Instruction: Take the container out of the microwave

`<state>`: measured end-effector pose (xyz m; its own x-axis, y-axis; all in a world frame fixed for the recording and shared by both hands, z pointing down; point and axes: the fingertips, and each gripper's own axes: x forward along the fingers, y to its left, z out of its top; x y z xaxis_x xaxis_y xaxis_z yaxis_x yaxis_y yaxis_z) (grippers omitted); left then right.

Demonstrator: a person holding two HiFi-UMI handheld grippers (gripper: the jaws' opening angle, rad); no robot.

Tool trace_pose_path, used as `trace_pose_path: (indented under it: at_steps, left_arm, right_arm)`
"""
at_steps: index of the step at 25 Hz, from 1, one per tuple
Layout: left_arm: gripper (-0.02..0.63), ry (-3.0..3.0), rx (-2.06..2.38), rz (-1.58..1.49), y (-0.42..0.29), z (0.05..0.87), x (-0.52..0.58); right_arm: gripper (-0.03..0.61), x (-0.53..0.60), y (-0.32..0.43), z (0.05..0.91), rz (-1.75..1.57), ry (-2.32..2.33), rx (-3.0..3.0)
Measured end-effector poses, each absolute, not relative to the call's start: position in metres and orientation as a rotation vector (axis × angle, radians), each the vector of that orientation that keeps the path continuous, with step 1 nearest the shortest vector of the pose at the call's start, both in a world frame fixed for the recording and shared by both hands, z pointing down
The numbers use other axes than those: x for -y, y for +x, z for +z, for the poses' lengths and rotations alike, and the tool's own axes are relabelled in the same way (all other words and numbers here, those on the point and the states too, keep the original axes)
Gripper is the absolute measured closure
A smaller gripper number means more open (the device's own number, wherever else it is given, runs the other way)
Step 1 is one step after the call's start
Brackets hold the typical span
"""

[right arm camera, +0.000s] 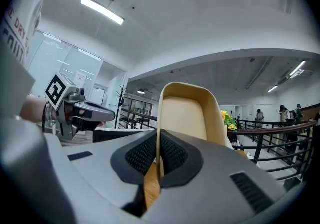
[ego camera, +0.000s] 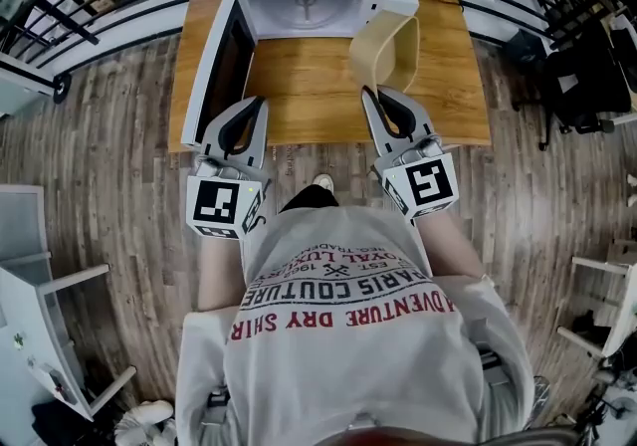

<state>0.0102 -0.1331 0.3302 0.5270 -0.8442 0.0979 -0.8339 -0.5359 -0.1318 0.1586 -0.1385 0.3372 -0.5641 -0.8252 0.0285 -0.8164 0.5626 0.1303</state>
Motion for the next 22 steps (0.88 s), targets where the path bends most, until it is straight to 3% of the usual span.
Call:
trace_pose_path:
  at_steps: [22]
  left_arm:
    - [0.6, -2.7, -1.449, -0.194, 0.002, 0.322, 0.14]
  right_arm:
    - [0.548, 0.146, 0.151, 0.328, -0.127, 1.524, 2.646]
